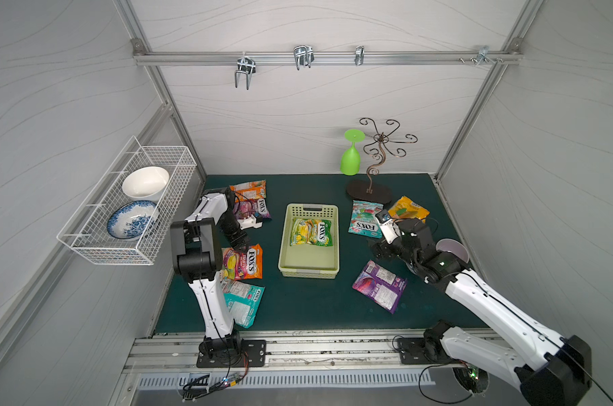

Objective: Put the candies in the basket
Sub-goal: Pick up the candy at the center of the board.

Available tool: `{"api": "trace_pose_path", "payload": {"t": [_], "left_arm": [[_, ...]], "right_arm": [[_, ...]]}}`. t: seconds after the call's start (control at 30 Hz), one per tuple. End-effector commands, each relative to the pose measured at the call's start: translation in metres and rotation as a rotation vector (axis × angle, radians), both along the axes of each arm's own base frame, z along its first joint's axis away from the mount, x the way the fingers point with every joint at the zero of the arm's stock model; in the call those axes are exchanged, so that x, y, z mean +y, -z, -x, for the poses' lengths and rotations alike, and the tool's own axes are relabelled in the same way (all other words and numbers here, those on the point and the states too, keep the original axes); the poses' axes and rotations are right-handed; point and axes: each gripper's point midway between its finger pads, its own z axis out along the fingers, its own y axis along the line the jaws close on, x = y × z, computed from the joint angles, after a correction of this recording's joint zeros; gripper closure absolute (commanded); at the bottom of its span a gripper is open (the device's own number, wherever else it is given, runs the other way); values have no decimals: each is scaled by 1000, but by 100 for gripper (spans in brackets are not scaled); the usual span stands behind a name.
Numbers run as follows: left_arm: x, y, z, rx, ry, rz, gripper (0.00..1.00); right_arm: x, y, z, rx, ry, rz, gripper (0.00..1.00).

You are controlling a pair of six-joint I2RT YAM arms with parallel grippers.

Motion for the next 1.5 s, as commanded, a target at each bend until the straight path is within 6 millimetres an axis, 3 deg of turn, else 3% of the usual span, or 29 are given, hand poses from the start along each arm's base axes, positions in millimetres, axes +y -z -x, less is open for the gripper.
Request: {"api": "trace_pose_path", "payload": {"t": [0.0,0.33,0.57,0.67,0.8,0.9,1.17,1.47], "left_arm": [[6,2,-11,-15,14,-11,21],[12,24,-1,45,56,-29,27],[13,35,2,75,67,-32,41],[15,38,1,72,58,-41,53],[14,32,2,54,65,-37,80],[13,22,0,13,64,-39,100],[11,-27,-6,-136,84,-50,100],[2,-103,-9,-300,87,-31,100]], "right_arm": [[-13,-15,-10,-64,89,-29,1],[-11,-18,-8,-66,74,-45,1],[-10,-18,-8,-66,71,-47,1],[-13,-18,-8,-73,81,-38,1],[-12,-17,-8,-71,75,-40,1],[-14,-18,-9,-76,85,-34,1],[-16,-17,-9,-76,93,-31,1],[-18,-19,-9,-83,103,-30,1]]}}
